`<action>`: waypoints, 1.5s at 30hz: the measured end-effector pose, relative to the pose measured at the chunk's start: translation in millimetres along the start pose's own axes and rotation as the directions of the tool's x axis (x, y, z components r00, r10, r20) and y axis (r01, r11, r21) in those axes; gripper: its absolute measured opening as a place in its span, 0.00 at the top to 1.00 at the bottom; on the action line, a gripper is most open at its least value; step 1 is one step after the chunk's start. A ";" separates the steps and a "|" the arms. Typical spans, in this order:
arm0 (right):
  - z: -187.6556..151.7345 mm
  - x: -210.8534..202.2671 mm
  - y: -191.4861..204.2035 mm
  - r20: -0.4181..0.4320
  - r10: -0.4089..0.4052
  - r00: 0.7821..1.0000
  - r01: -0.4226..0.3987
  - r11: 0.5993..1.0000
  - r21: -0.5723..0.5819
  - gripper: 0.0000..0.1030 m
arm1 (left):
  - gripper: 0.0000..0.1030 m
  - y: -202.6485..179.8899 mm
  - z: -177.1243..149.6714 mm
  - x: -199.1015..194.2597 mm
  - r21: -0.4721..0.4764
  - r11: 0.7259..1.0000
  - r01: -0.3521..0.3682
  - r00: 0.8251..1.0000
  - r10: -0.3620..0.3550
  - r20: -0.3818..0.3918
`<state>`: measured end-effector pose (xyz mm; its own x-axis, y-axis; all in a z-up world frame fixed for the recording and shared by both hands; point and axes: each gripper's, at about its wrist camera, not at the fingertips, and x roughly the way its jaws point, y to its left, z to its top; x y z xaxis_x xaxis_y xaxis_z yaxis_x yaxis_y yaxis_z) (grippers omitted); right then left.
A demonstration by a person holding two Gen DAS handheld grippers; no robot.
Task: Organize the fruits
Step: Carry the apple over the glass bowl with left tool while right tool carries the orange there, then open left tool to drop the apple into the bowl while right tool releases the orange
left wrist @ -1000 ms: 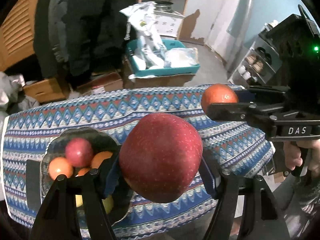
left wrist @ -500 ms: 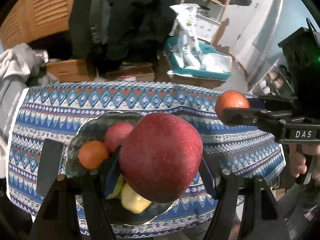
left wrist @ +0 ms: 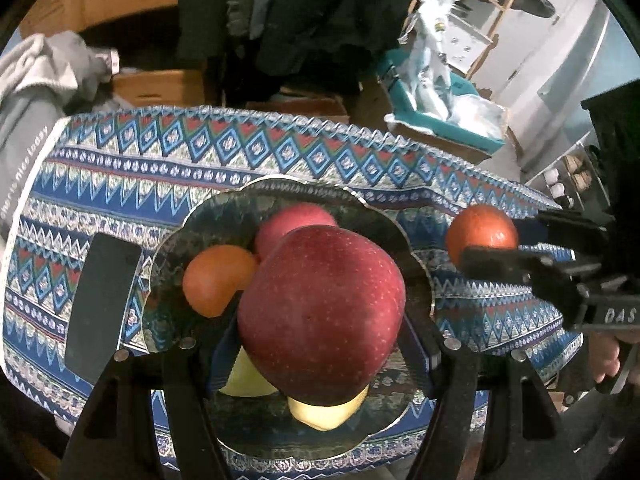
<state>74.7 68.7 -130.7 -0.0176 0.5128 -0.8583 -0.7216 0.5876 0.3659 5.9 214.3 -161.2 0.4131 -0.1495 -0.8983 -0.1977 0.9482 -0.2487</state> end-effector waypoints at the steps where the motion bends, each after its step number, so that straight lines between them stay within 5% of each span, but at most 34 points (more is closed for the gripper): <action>1: -0.7 3.4 1.2 -0.008 0.002 1.000 -0.002 1.000 -0.001 0.54 | 0.30 2.2 -0.2 2.8 -0.006 1.000 0.000 1.000 0.000 -0.006; 8: -5.1 19.4 3.9 -0.044 0.011 0.999 -0.011 1.000 -0.003 0.54 | 0.31 14.8 -2.6 23.7 -0.052 0.999 -0.010 0.998 0.007 -0.057; 24: -30.9 54.0 18.9 -0.153 0.025 0.988 -0.029 0.999 -0.026 0.52 | 0.25 11.1 -25.6 -1.9 -0.062 0.998 0.006 0.998 -0.011 -0.070; 45: -37.4 12.6 19.5 -0.068 -0.040 0.997 0.038 0.999 -0.029 0.46 | 0.22 -6.4 -39.9 -48.4 -0.038 0.997 -0.060 0.998 0.061 0.022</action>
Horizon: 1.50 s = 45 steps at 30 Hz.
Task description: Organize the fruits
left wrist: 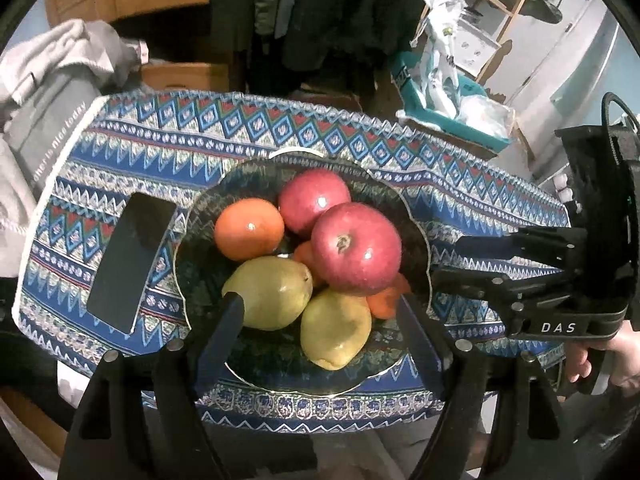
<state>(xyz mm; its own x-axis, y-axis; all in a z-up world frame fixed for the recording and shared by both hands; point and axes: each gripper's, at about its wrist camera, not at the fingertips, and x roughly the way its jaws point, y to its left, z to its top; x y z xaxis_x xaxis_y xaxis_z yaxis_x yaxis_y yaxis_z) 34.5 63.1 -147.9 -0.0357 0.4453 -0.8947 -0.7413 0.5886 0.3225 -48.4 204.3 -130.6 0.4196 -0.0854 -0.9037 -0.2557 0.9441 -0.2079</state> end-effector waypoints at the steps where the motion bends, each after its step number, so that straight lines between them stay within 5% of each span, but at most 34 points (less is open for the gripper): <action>1: -0.1 -4.7 0.2 0.009 -0.011 1.000 0.011 1.000 -0.003 0.44 | 0.22 -1.7 0.6 -4.5 0.002 1.000 -0.008 1.000 0.008 0.011; 20: -9.9 -114.4 5.2 0.274 -0.128 0.953 0.130 0.991 0.012 0.23 | 0.15 -43.5 8.7 -67.4 0.069 0.996 -0.051 0.982 0.038 0.184; 31: -30.8 -164.6 -3.0 0.405 -0.168 0.899 0.158 0.986 0.057 0.20 | 0.14 -65.2 7.2 -102.7 0.098 0.987 -0.125 0.943 0.087 0.320; 37: -44.8 -183.9 -4.7 0.452 -0.186 0.872 0.181 0.982 0.055 0.19 | 0.05 -75.3 7.6 -122.3 0.100 0.984 -0.144 0.911 0.092 0.401; 45: -59.1 -199.3 -5.0 0.497 -0.195 0.845 0.198 0.979 0.046 0.19 | 0.02 -81.7 9.4 -131.7 0.089 0.986 -0.141 0.894 0.089 0.440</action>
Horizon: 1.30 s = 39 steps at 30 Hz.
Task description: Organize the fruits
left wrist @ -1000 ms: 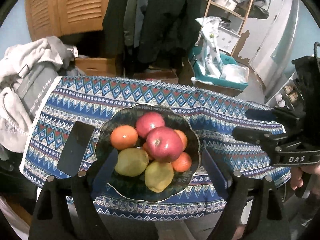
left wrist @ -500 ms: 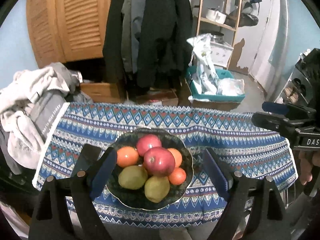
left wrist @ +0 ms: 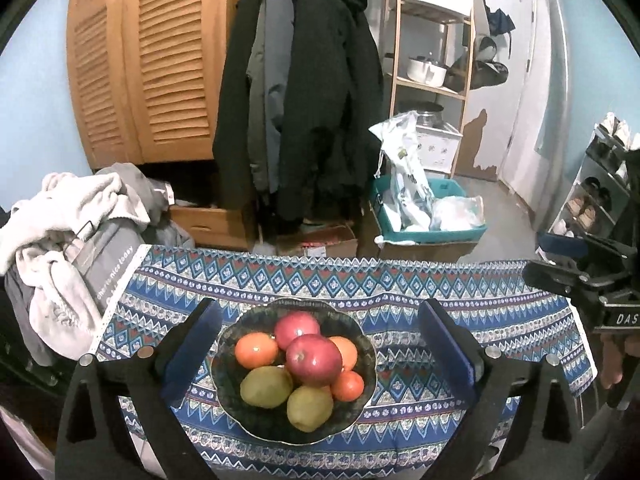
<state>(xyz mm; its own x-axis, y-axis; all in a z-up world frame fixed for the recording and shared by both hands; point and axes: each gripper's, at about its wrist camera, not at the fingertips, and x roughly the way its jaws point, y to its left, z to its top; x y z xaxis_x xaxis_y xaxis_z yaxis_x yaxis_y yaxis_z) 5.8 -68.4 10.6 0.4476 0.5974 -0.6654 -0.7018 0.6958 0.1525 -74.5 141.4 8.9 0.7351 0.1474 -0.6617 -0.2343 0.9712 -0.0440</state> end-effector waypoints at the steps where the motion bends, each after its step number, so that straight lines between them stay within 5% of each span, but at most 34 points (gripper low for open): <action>1: -0.3 -2.0 -0.4 0.004 -0.002 1.000 0.002 1.000 -0.005 0.19 | 0.02 -0.5 0.6 -1.0 -0.002 1.000 -0.003 1.000 0.003 0.005; 39: -6.3 -16.7 -10.9 0.036 -0.017 0.999 0.017 1.000 0.004 0.19 | 0.01 -5.6 1.9 -1.8 -0.018 1.000 -0.019 1.000 0.019 0.013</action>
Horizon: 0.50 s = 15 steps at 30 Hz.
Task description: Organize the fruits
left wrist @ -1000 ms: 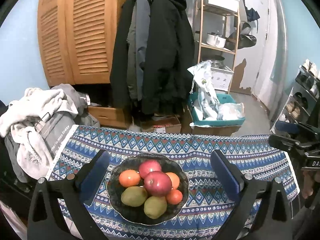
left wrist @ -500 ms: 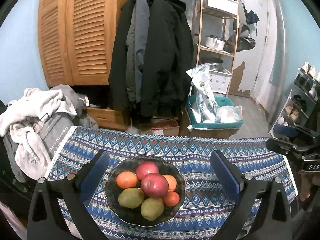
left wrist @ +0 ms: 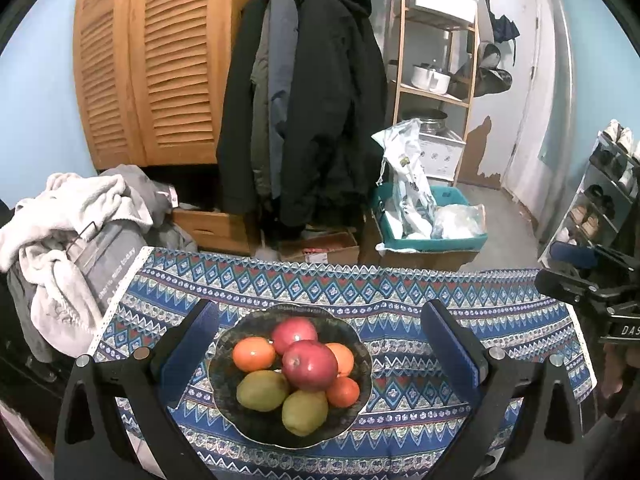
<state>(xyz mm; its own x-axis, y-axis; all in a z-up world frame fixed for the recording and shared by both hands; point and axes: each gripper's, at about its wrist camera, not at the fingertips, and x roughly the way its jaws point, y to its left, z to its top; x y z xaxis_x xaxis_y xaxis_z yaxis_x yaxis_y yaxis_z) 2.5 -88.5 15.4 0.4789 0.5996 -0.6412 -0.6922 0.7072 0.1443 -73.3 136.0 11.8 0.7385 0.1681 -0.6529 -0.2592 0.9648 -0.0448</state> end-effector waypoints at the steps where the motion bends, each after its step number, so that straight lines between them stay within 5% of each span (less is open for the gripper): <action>1: -0.1 -0.2 0.1 0.002 -0.001 1.000 0.001 1.000 0.000 0.19 | 0.01 0.0 0.0 0.3 -0.001 1.000 -0.001 1.000 0.001 -0.003; 15: 3.4 2.5 -0.9 -0.002 0.000 1.000 0.000 1.000 -0.009 0.19 | 0.01 0.8 -1.0 4.6 -0.003 0.999 -0.046 0.999 0.046 -0.025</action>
<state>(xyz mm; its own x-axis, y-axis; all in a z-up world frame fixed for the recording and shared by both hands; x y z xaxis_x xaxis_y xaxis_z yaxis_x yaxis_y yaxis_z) 6.1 -86.4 16.3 0.4778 0.5991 -0.6425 -0.6971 0.7036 0.1376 -70.8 137.4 7.9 0.7102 0.2069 -0.6730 -0.2943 0.9556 -0.0167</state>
